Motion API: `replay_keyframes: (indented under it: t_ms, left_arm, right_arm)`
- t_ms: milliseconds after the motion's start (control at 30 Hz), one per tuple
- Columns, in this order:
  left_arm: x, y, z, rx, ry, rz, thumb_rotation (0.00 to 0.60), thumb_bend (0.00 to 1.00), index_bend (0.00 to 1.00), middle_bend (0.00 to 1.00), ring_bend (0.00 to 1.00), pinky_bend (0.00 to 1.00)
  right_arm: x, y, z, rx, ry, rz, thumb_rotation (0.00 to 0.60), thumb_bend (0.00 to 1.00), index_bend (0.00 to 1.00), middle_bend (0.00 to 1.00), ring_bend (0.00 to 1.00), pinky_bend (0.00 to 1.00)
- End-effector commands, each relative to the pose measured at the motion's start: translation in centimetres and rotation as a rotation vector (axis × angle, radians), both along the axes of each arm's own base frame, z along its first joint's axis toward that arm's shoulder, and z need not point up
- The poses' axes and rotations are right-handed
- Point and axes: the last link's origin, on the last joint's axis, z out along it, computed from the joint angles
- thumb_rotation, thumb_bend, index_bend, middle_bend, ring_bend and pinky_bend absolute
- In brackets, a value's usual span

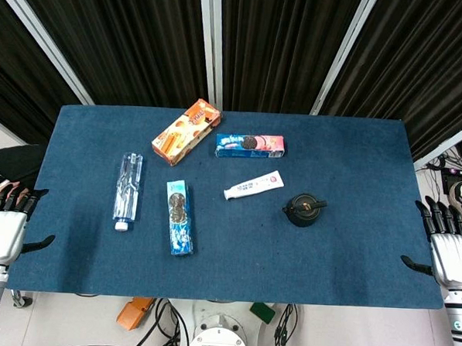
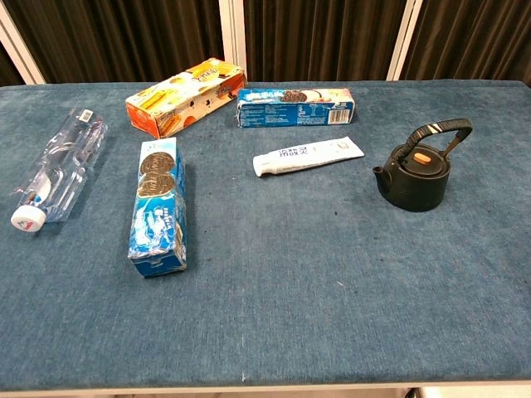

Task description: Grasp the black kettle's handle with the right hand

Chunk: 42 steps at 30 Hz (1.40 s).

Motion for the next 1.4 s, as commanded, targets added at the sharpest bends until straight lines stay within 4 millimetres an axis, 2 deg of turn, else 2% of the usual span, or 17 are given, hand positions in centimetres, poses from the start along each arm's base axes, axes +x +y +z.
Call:
replay_keyframes:
  t_ms: [33, 300, 400, 500, 600, 800, 967, 1067, 1200, 1400]
  left_arm:
    - [0.0, 0.0, 0.0, 0.000, 0.002, -0.002, 0.600, 0.10, 0.16, 0.19, 0.07, 0.00]
    - [0.1, 0.0, 0.1, -0.003, 0.005, -0.009, 0.600, 0.10, 0.16, 0.19, 0.08, 0.00]
    - [0.2, 0.1, 0.1, -0.005, 0.003, -0.015, 0.600, 0.10, 0.16, 0.16, 0.06, 0.00]
    - [0.2, 0.2, 0.0, -0.008, 0.007, -0.015, 0.600, 0.10, 0.12, 0.09, 0.01, 0.00]
    - [0.3, 0.3, -0.2, -0.007, 0.012, -0.018, 0.600, 0.10, 0.11, 0.08, 0.00, 0.00]
    - [0.3, 0.5, -0.4, -0.021, 0.019, -0.014, 0.600, 0.10, 0.11, 0.08, 0.00, 0.00]
    - [0.4, 0.6, -0.6, -0.029, 0.019, -0.012, 0.600, 0.10, 0.11, 0.08, 0.00, 0.00]
    - [0.5, 0.6, -0.7, -0.033, 0.017, -0.007, 0.600, 0.10, 0.11, 0.08, 0.00, 0.00]
    - [0.3, 0.6, -0.9, -0.038, 0.014, 0.001, 0.600, 0.10, 0.11, 0.08, 0.00, 0.00]
    - [0.2, 0.5, -1.0, -0.034, 0.010, 0.005, 0.600, 0.10, 0.11, 0.08, 0.00, 0.00]
  right_arm:
    - [0.1, -0.1, -0.1, 0.005, -0.002, 0.003, 0.600, 0.00, 0.00, 0.00, 0.00, 0.00]
    - [0.9, -0.8, -0.5, 0.071, -0.059, 0.036, 0.600, 0.00, 0.00, 0.00, 0.00, 0.00]
    - [2.1, -2.0, -0.3, 0.109, -0.060, 0.073, 0.600, 0.00, 0.00, 0.00, 0.00, 0.00]
    - [3.9, -3.5, -0.4, 0.165, -0.061, 0.118, 0.600, 0.00, 0.00, 0.00, 0.00, 0.00]
    - [5.9, -5.5, -0.9, 0.233, -0.069, 0.154, 0.600, 0.00, 0.00, 0.00, 0.00, 0.00]
    - [10.1, -9.2, -3.9, 0.402, -0.036, 0.212, 0.600, 0.00, 0.00, 0.04, 0.00, 0.00]
    - [11.8, -11.1, -6.4, 0.488, 0.024, 0.223, 0.600, 0.00, 0.00, 0.09, 0.03, 0.00]
    - [12.3, -11.8, -7.6, 0.518, 0.055, 0.223, 0.600, 0.00, 0.05, 0.12, 0.08, 0.00]
    - [12.6, -12.5, -8.8, 0.541, 0.077, 0.208, 0.600, 0.00, 0.19, 0.23, 0.20, 0.00]
    - [12.5, -13.0, -9.8, 0.558, 0.100, 0.190, 0.600, 0.00, 0.32, 0.31, 0.28, 0.02]
